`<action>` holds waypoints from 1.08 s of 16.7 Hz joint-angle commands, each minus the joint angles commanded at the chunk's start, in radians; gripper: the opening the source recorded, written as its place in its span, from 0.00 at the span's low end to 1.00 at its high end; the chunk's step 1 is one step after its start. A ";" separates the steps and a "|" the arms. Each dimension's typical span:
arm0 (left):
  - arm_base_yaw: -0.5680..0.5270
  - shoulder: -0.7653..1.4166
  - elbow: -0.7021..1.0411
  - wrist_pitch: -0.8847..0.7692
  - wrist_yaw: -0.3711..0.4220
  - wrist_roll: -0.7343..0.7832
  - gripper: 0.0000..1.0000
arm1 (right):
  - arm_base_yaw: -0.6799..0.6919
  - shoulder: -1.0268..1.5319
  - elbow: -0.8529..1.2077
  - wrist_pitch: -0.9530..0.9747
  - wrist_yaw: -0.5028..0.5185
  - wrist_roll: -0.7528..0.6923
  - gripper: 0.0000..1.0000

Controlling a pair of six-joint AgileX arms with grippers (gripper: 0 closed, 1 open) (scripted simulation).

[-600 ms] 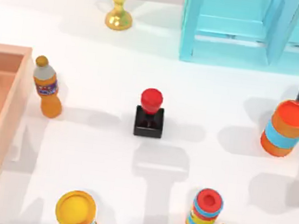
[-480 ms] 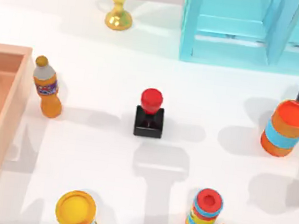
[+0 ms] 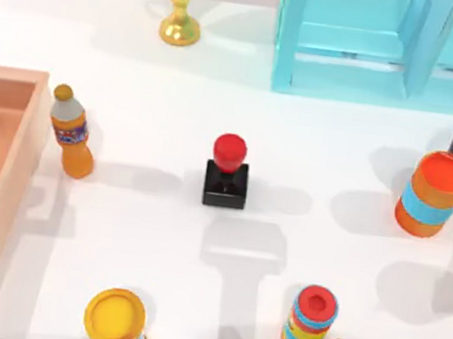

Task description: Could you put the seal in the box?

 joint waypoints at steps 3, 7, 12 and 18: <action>-0.060 0.237 0.253 -0.163 0.001 -0.056 1.00 | 0.000 0.000 0.000 0.000 0.000 0.000 1.00; -0.155 0.612 0.650 -0.418 0.002 -0.144 1.00 | 0.000 0.000 0.000 0.000 0.000 0.000 1.00; -0.282 1.121 1.188 -0.765 0.004 -0.265 1.00 | 0.000 0.000 0.000 0.000 0.000 0.000 1.00; -0.423 1.696 1.793 -1.154 0.006 -0.401 1.00 | 0.000 0.000 0.000 0.000 0.000 0.000 1.00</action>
